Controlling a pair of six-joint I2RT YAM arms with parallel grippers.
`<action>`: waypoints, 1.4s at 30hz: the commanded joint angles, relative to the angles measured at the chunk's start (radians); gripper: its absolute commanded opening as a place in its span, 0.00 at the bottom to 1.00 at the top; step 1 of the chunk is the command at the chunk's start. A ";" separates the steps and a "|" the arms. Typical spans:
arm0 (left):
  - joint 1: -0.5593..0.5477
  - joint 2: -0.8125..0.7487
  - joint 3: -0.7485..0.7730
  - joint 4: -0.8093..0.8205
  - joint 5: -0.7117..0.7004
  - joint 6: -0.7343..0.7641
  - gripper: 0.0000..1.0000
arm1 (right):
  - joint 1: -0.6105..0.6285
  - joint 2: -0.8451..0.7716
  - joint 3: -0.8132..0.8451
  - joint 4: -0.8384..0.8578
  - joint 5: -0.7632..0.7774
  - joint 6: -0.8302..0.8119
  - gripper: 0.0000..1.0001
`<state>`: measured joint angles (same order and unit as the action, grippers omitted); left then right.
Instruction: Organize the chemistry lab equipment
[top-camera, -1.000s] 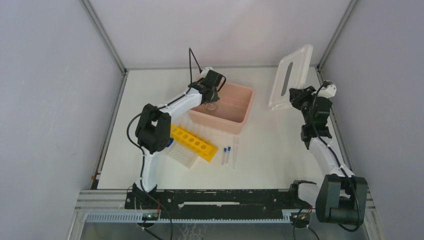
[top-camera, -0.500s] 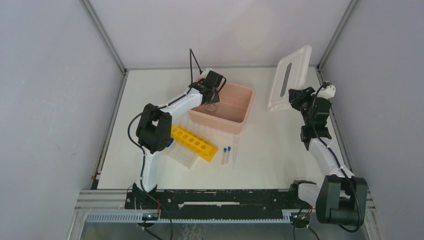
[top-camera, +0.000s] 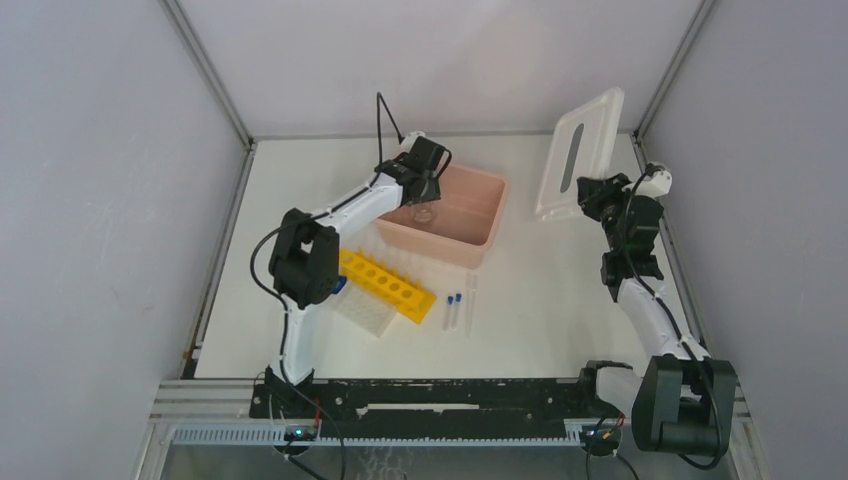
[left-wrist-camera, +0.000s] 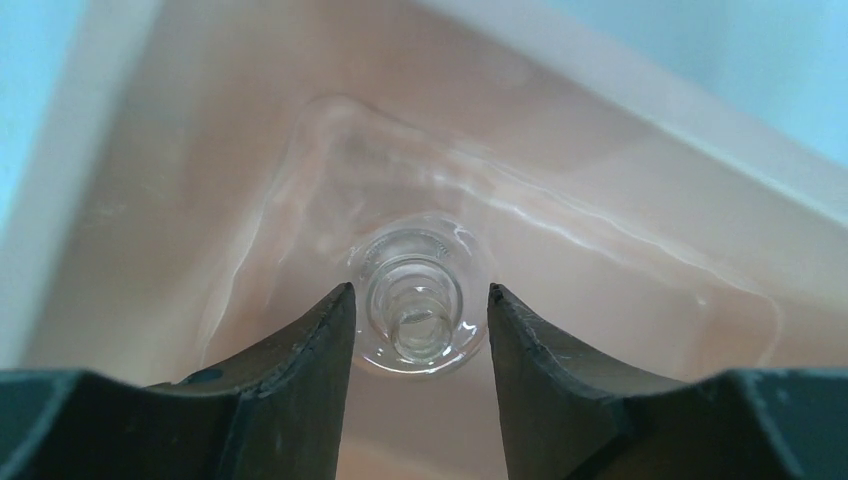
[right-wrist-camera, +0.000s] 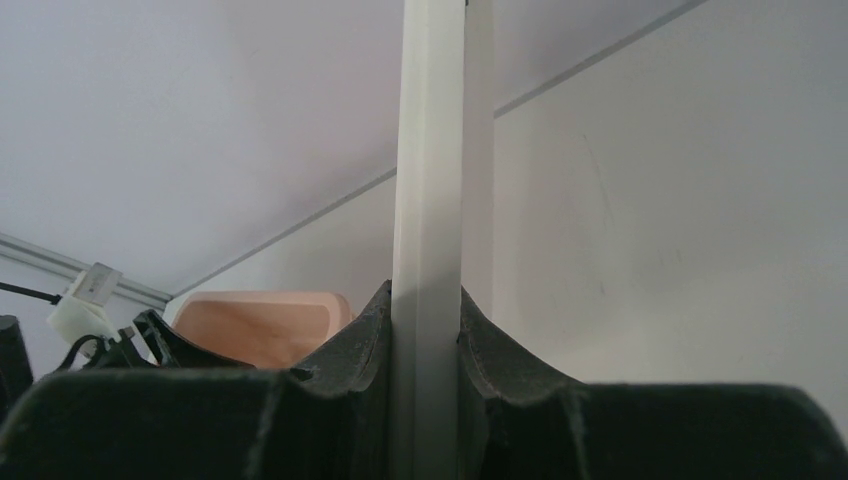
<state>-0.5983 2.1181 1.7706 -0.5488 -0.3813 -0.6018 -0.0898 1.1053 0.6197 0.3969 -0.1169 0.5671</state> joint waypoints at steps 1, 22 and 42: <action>-0.003 -0.148 0.110 -0.012 -0.021 0.022 0.56 | 0.005 -0.044 0.037 0.060 -0.005 0.002 0.00; 0.219 -0.695 -0.415 -0.106 -0.226 -0.451 0.63 | 0.066 -0.150 0.066 -0.023 -0.005 -0.002 0.00; 0.449 -0.652 -0.590 -0.318 -0.069 -0.749 0.61 | 0.206 -0.149 0.083 -0.045 0.068 -0.050 0.00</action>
<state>-0.1738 1.4246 1.1610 -0.7910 -0.4911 -1.2953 0.1070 0.9684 0.6468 0.2871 -0.0719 0.5381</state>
